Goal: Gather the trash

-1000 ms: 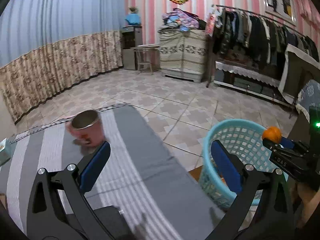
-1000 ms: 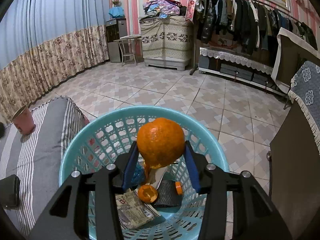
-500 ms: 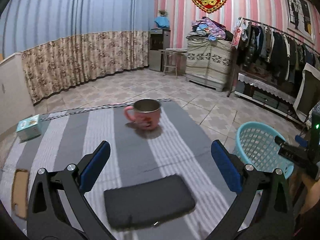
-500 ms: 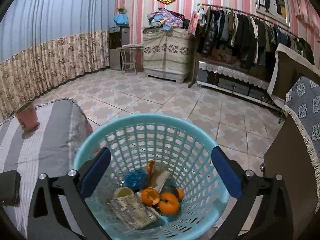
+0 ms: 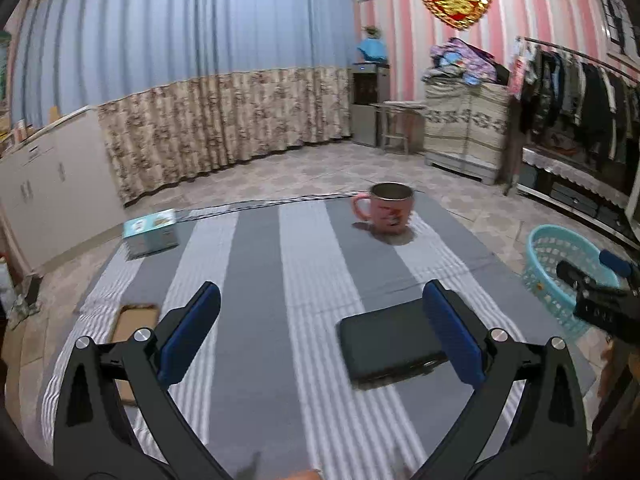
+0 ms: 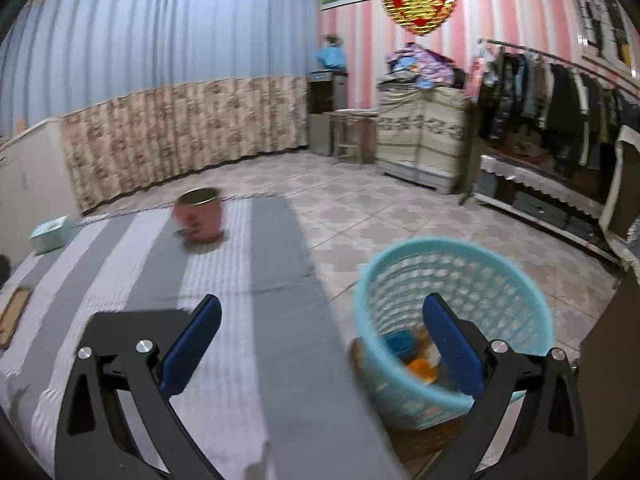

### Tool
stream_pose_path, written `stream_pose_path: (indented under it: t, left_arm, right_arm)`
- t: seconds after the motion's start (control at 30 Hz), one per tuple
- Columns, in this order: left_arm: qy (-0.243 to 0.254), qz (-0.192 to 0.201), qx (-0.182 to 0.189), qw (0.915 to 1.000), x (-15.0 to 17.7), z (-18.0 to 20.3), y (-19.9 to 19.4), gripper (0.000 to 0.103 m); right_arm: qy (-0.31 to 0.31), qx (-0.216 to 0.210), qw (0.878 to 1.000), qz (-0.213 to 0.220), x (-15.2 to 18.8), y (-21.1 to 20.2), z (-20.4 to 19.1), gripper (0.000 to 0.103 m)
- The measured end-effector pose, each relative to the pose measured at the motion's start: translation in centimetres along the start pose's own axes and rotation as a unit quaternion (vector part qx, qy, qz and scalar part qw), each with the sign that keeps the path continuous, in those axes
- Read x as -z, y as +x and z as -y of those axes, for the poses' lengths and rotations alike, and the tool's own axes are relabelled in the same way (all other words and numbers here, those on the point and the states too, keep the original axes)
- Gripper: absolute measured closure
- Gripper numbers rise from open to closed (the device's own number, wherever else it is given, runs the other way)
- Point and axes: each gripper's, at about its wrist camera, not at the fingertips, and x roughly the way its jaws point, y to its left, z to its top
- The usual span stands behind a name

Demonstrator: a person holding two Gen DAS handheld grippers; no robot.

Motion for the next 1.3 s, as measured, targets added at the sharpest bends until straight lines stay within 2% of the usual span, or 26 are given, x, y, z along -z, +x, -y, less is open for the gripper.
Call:
stream_pose_path:
  t: [0.13,0.43,0.87,1.03,1.3]
  left_arm:
    - [-0.012,-0.001,-0.004,0.9999,1.5,-1.9,-0.7,0.005]
    - [-0.039,-0.015,-0.006,0.9991,4.6,-4.5,-2.2,0.005]
    - [-0.031,0.017,-0.009,0.9993,5.3,-5.1,-7.5,0.005]
    - [-0.031,0.034,0.002,0.9989,5.0,-5.3,-9.5,0.005]
    - [-0.034,0.038,0.008,0.9987,4.8,-5.5,-10.3,0.005]
  right_arm:
    - [-0.01,-0.035,0.999,-0.005,1.3,-1.4,-3.0,0.005]
    - [-0.019,-0.044,0.999,-0.008,4.2,-5.3,-7.6,0.005]
    - [-0.034,-0.02,0.999,0.025,3.6,-10.9,-9.2,0.005]
    - [-0.037,-0.015,0.999,0.036,3.2,-12.6,-9.7,0.005]
    - [-0.04,-0.01,0.998,0.045,2.8,-13.8,-9.8,0.005]
